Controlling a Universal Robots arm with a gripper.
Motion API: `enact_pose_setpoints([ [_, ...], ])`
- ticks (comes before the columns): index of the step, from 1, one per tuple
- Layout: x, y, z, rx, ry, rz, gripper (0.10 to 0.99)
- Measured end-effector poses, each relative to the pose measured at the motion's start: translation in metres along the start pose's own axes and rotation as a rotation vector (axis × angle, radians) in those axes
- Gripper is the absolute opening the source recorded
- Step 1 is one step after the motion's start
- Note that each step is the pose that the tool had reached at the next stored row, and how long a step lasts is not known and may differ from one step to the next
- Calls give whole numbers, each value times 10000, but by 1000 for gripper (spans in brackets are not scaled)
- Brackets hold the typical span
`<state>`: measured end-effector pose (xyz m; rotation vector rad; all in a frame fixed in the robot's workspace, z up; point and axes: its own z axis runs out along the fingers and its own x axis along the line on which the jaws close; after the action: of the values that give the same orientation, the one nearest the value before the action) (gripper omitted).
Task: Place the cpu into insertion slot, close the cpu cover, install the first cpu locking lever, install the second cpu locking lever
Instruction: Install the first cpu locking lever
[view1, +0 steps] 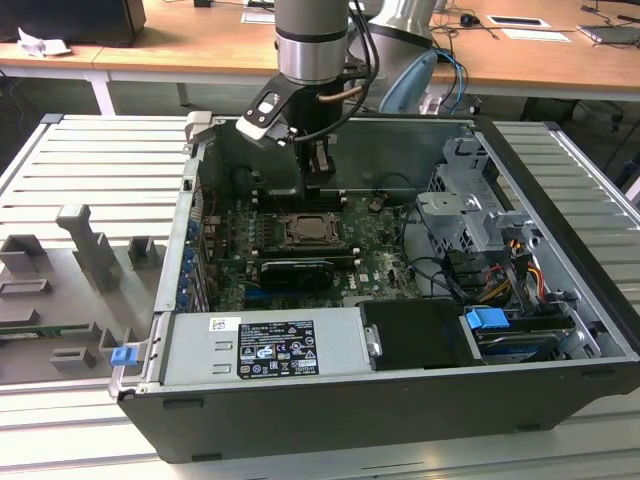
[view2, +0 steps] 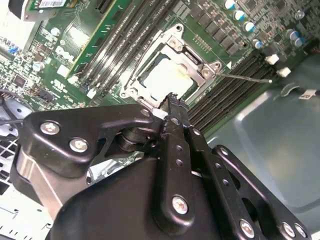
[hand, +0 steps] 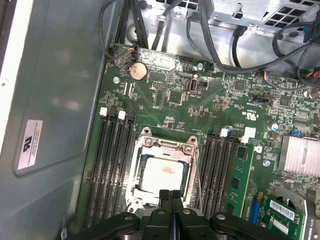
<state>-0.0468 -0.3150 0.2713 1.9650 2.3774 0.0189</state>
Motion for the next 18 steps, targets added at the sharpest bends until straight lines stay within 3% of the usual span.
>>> enact_pose_setpoints([
  [6,19,4,-1,48,-299,-573,106],
  [18,35,7,-1,36,-339,-1077,106],
])
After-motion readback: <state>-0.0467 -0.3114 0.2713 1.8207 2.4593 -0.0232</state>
